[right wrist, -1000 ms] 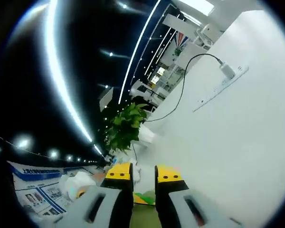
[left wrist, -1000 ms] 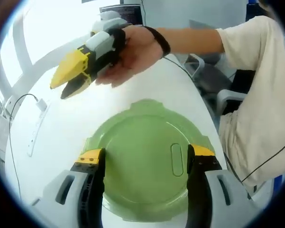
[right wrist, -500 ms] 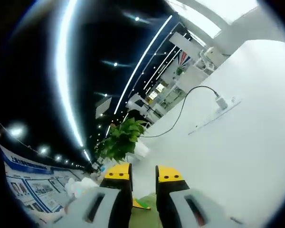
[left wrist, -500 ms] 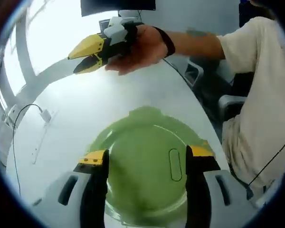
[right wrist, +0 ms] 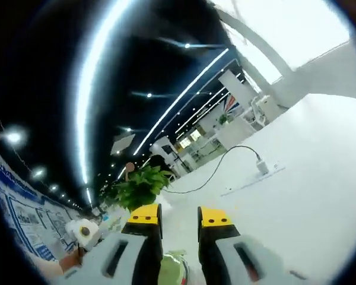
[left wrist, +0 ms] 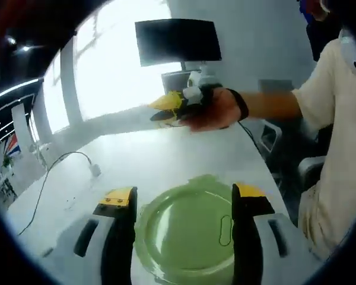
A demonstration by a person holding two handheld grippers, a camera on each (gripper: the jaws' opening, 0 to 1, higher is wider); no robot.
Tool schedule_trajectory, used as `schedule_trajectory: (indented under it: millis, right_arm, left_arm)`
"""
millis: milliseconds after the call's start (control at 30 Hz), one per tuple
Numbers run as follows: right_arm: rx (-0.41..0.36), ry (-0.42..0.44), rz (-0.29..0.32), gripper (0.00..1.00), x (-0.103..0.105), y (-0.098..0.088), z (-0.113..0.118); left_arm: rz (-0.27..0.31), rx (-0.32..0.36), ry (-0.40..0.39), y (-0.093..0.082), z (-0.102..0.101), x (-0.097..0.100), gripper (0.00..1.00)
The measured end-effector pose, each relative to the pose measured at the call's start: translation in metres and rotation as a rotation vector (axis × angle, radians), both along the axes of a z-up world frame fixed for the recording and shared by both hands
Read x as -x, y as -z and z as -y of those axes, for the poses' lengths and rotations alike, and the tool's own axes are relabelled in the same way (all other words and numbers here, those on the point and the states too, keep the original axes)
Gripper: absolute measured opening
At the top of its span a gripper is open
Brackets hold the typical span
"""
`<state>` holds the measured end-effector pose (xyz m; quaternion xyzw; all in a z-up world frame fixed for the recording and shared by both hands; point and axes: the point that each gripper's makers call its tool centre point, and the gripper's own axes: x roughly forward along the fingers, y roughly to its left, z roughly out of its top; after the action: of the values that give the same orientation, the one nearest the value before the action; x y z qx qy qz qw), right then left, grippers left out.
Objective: Open container latches remove lid place lid upside down on tabletop take tomato from container place on tabletop
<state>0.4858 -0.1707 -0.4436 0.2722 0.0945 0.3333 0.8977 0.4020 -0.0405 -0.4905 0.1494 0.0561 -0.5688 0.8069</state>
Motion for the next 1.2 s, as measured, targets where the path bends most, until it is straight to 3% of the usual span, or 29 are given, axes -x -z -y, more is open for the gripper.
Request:
schedule_trajectory:
  millis: [200,267,333,367,400,433,567,667,967,1033,1200]
  right_arm:
    - [0.092,0.030,0.109,0.29,0.009,-0.005,0.004]
    - [0.126,0.047,0.130,0.32,0.011,-0.004,0.005]
    - [0.185,0.068,0.183,0.33,0.013,-0.003,0.007]
    - [0.213,0.079,0.203,0.35,0.014,-0.003,0.009]
    - [0.219,0.084,0.215,0.38,0.015,-0.003,0.009]
    - [0.210,0.083,0.215,0.40,0.018,-0.003,0.008]
    - [0.268,0.133,0.274,0.45,0.023,-0.004,0.016]
    - [0.304,0.169,0.291,0.46,0.029,-0.003,0.022]
    - [0.317,0.287,0.336,0.46,0.047,-0.008,0.047]
    - [0.316,0.310,0.343,0.45,0.052,-0.008,0.053]
    - [0.309,0.358,0.339,0.45,0.056,-0.006,0.068]
  left_arm:
    - [0.048,0.118,-0.103,-0.021,-0.016,0.000,0.65]
    - [0.027,0.175,-0.140,-0.029,-0.021,0.001,0.63]
    - [0.043,0.176,-0.137,-0.031,-0.025,0.008,0.60]
    - [0.081,0.157,-0.141,-0.031,-0.027,0.009,0.60]
    - [0.158,0.114,-0.159,-0.031,-0.032,0.007,0.62]
    - [0.179,0.106,-0.183,-0.030,-0.035,0.007,0.62]
    - [0.194,0.159,-0.254,-0.039,-0.051,0.005,0.62]
    - [0.226,0.222,-0.317,-0.049,-0.064,0.007,0.64]
    - [0.291,0.331,-0.491,-0.065,-0.106,0.008,0.64]
    - [0.293,0.363,-0.531,-0.065,-0.117,0.007,0.64]
    - [0.287,0.371,-0.588,-0.056,-0.135,0.006,0.63]
